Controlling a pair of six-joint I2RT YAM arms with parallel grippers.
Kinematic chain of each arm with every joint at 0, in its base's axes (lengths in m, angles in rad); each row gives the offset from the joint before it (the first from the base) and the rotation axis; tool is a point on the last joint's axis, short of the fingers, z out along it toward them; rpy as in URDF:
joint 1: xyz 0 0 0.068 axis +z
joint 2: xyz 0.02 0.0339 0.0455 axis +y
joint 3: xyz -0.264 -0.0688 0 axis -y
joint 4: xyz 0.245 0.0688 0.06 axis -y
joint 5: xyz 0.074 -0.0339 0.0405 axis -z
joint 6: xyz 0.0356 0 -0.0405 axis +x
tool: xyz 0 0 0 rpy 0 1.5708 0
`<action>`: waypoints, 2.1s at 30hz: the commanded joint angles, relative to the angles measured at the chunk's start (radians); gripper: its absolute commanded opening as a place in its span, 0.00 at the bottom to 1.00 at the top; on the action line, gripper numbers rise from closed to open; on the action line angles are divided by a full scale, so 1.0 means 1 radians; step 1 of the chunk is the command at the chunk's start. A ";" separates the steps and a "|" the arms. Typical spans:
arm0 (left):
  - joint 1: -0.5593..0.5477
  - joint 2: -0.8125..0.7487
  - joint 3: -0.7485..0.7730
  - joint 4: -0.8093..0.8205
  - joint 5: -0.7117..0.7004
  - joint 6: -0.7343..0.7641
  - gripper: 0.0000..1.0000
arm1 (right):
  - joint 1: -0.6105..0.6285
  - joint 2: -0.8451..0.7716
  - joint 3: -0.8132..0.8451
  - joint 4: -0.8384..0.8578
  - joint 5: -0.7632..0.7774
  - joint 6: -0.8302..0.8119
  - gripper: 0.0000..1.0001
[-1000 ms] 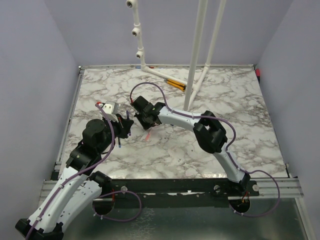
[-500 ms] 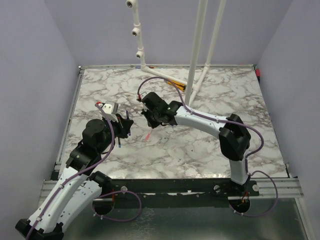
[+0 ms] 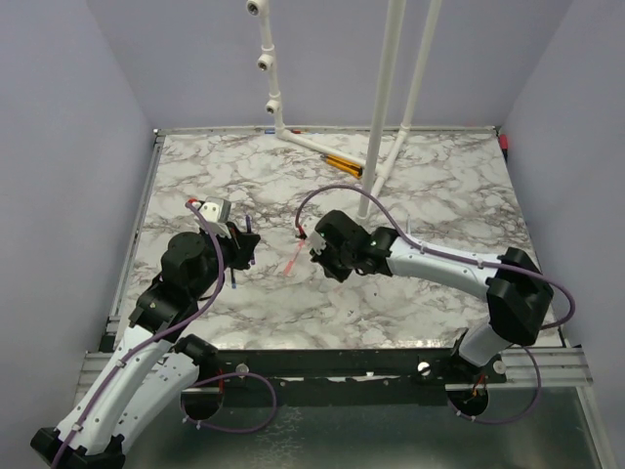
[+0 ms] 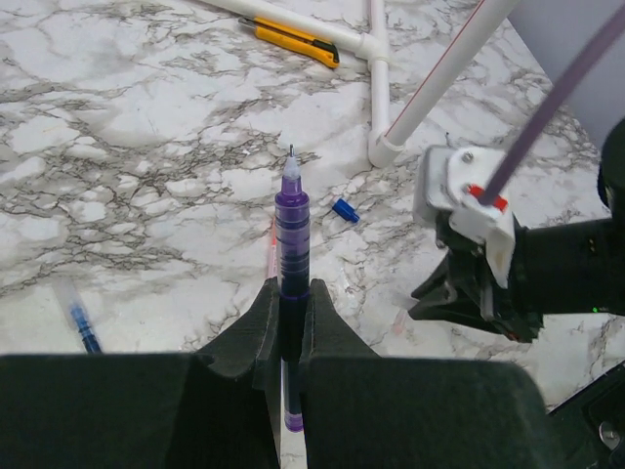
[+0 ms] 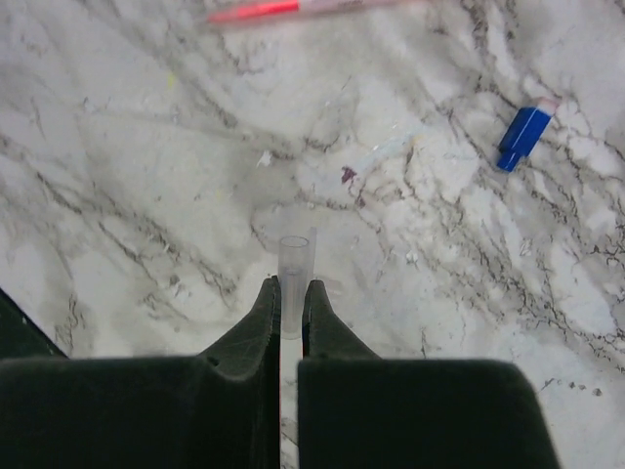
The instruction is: Insert the pens into the pen caps
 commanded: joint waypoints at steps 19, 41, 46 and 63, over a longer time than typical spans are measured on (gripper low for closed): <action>0.015 0.014 0.023 -0.004 0.024 0.017 0.00 | 0.145 -0.116 -0.220 -0.133 -0.245 -0.637 0.01; 0.023 0.004 0.022 -0.001 0.033 0.020 0.00 | 0.189 -0.059 -0.248 -0.069 -0.209 -0.645 0.16; 0.024 0.003 0.022 -0.002 0.034 0.020 0.00 | 0.191 -0.064 -0.248 -0.063 -0.209 -0.624 0.20; 0.024 0.002 0.023 -0.002 0.036 0.019 0.00 | 0.189 -0.220 -0.229 -0.052 -0.149 -0.463 0.38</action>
